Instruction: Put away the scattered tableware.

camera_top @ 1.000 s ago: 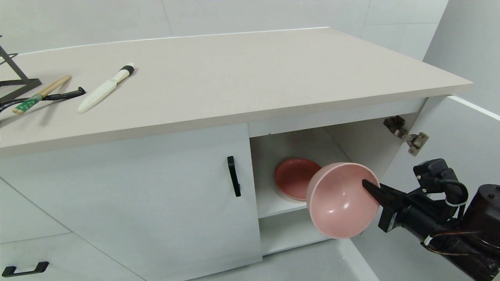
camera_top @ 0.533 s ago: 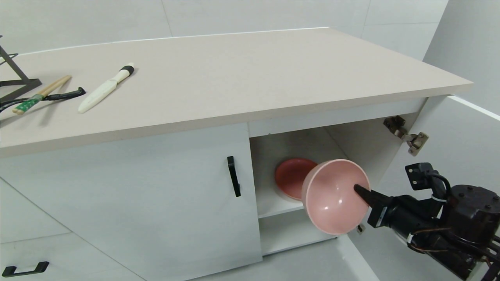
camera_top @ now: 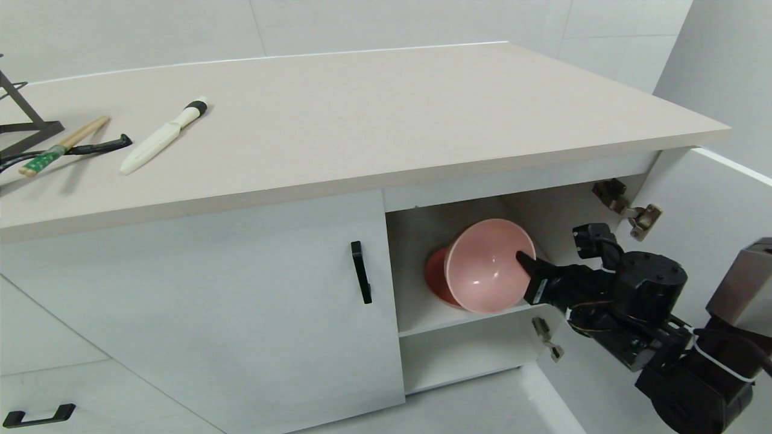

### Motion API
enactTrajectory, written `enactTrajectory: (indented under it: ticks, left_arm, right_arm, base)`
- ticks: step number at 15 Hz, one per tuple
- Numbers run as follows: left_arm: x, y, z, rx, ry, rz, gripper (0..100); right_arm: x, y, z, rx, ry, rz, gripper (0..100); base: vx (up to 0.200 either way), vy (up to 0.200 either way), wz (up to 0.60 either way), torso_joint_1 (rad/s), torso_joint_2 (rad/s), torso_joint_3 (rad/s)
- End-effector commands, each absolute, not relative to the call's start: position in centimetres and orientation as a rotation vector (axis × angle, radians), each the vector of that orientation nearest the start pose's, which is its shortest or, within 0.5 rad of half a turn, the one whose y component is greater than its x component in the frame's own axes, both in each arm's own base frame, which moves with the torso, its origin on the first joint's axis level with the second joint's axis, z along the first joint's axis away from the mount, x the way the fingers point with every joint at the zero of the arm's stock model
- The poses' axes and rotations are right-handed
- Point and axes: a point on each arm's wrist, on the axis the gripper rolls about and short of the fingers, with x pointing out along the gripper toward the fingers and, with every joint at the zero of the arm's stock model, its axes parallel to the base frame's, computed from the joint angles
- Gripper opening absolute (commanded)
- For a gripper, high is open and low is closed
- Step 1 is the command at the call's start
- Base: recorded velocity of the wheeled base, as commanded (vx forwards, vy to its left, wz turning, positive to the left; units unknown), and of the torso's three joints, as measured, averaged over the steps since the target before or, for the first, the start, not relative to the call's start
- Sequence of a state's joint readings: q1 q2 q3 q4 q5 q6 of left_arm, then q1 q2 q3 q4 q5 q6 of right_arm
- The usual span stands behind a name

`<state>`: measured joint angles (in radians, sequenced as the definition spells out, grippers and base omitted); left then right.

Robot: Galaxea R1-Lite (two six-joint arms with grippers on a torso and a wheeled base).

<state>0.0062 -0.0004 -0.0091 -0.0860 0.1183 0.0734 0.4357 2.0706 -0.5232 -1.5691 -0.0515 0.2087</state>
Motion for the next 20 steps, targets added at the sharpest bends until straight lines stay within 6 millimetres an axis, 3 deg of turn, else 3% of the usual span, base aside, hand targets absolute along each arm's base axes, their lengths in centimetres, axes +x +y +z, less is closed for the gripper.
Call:
enactTrajectory:
  ticks: [1,2,3,5,8,16,20]
  left_arm:
    - [-2.4,0.3,8.9,0.098,-0.125,0.132,100]
    - [-2.3,0.3,8.2,0.122,-0.055,0.133,100]
    - [-2.5,0.2,8.0,0.038,-0.003,0.100,100]
    - [-2.3,0.0,7.6,0.048,0.004,-0.005,100]
    - [-2.3,0.0,7.5,0.029,0.003,-0.014,100]
    - [-2.3,0.0,7.5,0.009,0.001,-0.014,100]
    - [-2.3,0.0,7.5,0.008,0.001,-0.014,100]
  right_arm:
    - [31.2,14.4,8.3,0.203,0.013,0.391,0]
    - [31.6,14.6,8.0,0.196,0.010,0.391,0]
    - [32.4,14.9,7.6,0.192,0.007,0.391,0]
    - [33.3,15.3,7.7,0.192,0.005,0.390,0]
    - [34.6,14.8,8.0,0.184,0.037,0.362,0]
    - [35.3,14.2,5.2,0.164,0.129,0.324,0]
    - [36.0,13.9,5.3,0.168,0.112,0.306,0]
  base:
    - [0.000,0.000,0.00,0.000,0.00,0.000]
    - [0.000,0.000,0.00,0.000,0.00,0.000]
    - [0.000,0.000,0.00,0.000,0.00,0.000]
    - [0.000,0.000,0.00,0.000,0.00,0.000]
    - [0.000,0.000,0.00,0.000,0.00,0.000]
    - [0.000,0.000,0.00,0.000,0.00,0.000]
    - [0.000,0.000,0.00,0.000,0.00,0.000]
